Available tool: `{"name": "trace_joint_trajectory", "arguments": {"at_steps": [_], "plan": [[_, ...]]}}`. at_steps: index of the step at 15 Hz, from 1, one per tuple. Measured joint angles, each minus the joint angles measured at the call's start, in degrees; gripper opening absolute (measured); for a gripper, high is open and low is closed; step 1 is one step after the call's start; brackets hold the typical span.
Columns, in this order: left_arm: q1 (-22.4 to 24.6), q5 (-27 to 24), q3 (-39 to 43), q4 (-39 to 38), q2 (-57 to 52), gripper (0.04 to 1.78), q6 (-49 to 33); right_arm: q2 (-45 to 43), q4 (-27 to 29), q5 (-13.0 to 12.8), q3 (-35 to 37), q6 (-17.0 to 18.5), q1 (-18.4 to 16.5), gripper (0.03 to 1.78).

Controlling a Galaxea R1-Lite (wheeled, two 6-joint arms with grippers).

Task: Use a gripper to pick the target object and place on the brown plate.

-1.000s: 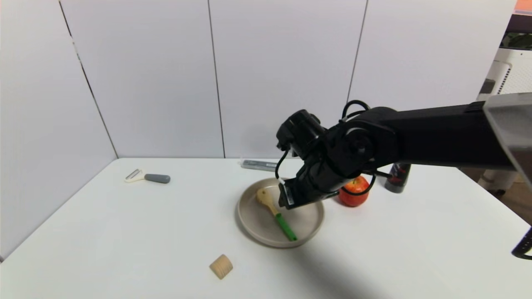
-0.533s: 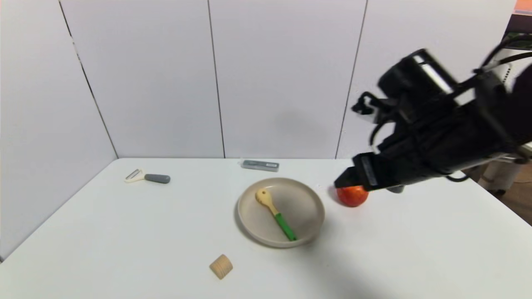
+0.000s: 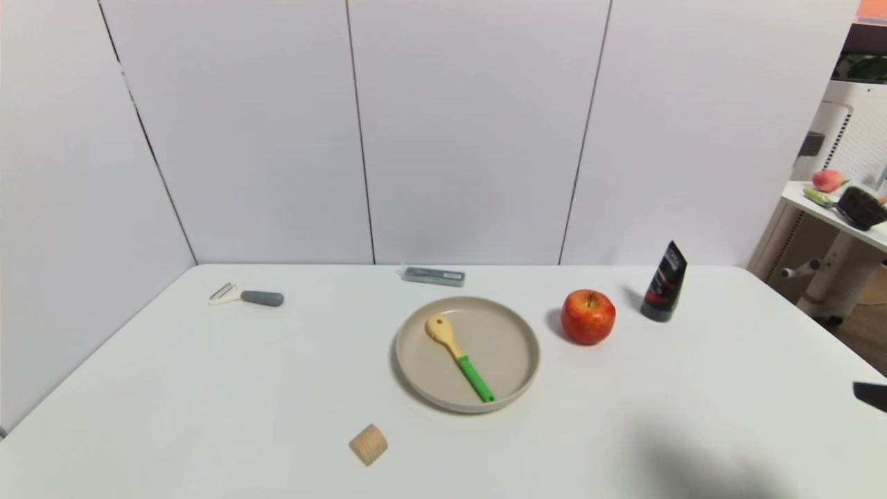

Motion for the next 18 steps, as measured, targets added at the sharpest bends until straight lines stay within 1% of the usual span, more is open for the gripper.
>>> {"name": "trace_joint_trajectory", "arguments": {"at_steps": [2,5,6,7,9,10,11,13,14,15,18], "plan": [[0.0,-0.04,0.0,0.0,0.0,1.69,0.02,-11.5,-8.77,0.12,13.95,-3.41,-2.94,1.65],[-0.02,-0.02,0.0,0.0,0.0,1.69,0.0,-27.01,-24.28,0.54,34.84,-6.89,-5.12,1.67],[-0.02,0.0,0.0,0.0,0.0,1.69,0.02,-32.13,-28.5,1.46,39.24,-7.13,-5.42,1.67],[-0.02,0.0,0.0,0.0,0.0,1.69,0.0,-36.77,-31.42,3.51,42.12,-7.19,-5.62,1.68],[-0.02,-0.04,0.0,0.0,0.0,1.69,0.0,-45.46,-32.49,8.14,45.67,-6.89,-5.84,1.69],[-0.02,-0.02,0.0,0.0,0.0,1.69,-0.01,-47.85,-32.38,9.72,46.64,-6.11,-5.89,1.69],[-0.02,-0.02,0.0,0.0,0.0,1.69,-0.01,-49.45,-32.31,10.35,47.21,-4.74,-5.91,1.69],[-0.02,0.0,0.0,0.0,0.0,1.69,-0.01,-51.27,-32.39,10.02,47.63,-1.73,-5.96,1.69],[-0.02,-0.04,0.0,0.0,0.0,1.69,-0.01,-51.82,-32.44,8.97,47.69,-0.07,-5.96,1.69],[-0.02,-0.02,0.0,0.0,0.0,1.69,-0.01,-52.18,-32.5,8.69,47.71,0.54,-5.96,1.69],[-0.02,-0.04,0.0,0.0,0.0,1.69,-0.04,-52.6,-32.52,8.61,47.76,0.74,-5.99,1.69]]}}
